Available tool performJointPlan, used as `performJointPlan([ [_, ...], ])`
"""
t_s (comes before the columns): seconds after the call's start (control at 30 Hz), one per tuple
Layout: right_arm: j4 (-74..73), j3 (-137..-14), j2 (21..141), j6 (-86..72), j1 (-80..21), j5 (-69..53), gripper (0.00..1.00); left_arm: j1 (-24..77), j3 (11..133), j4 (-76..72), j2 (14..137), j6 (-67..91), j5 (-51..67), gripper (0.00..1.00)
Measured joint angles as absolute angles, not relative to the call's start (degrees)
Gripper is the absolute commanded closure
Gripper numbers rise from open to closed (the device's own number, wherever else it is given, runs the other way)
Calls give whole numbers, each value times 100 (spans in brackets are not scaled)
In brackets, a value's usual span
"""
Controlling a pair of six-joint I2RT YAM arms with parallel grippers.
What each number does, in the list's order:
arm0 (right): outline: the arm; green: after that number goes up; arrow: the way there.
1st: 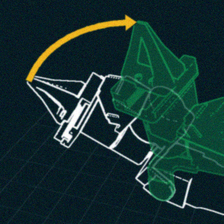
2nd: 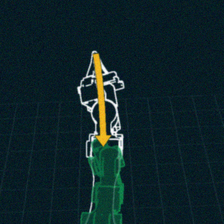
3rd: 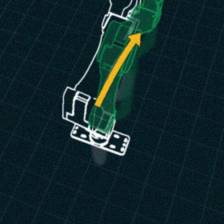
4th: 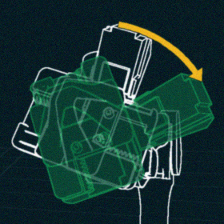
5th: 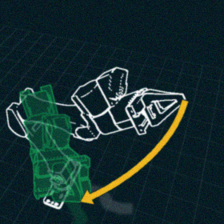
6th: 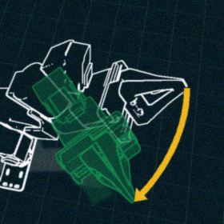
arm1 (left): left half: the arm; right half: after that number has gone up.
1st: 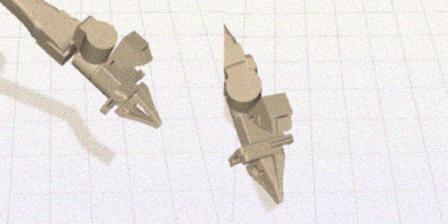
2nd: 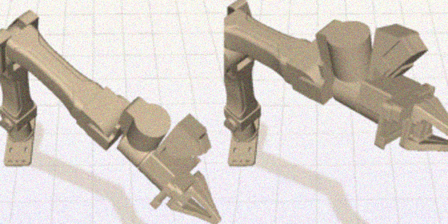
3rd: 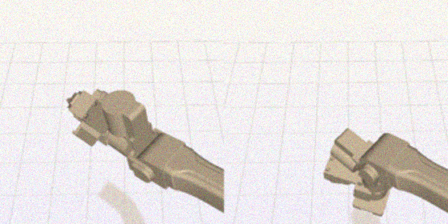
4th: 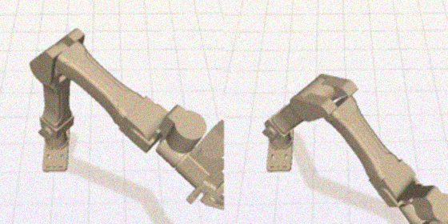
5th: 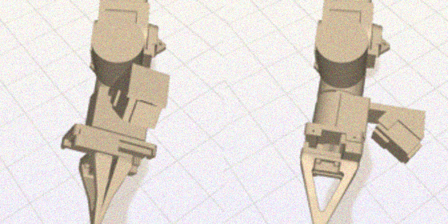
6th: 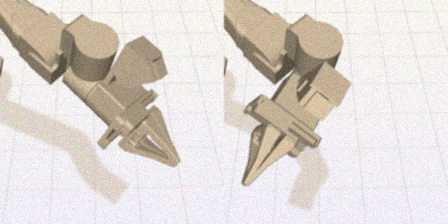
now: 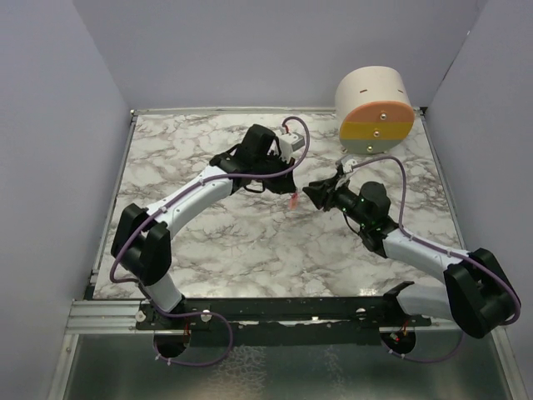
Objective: Put the keys on the keyring
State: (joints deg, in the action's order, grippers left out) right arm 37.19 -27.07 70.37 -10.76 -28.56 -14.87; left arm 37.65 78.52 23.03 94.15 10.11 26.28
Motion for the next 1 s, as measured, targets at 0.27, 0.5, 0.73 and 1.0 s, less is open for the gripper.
performJointPlan([
  [0.27,3634,-2707,7043,-1085,-2724,-2134,75,3712,8252,2600,9800,408,2939,100],
  [0.5,3636,-2711,7172,-1063,-2698,-2530,76,3656,8294,2777,9907,36,3210,100],
  [0.73,3636,-2714,7286,-1050,-2685,-2749,77,3594,8294,2827,9907,-298,3538,100],
  [1.0,3642,-2714,7286,-1022,-2661,-2956,78,3590,8294,2875,9907,-609,3841,100],
])
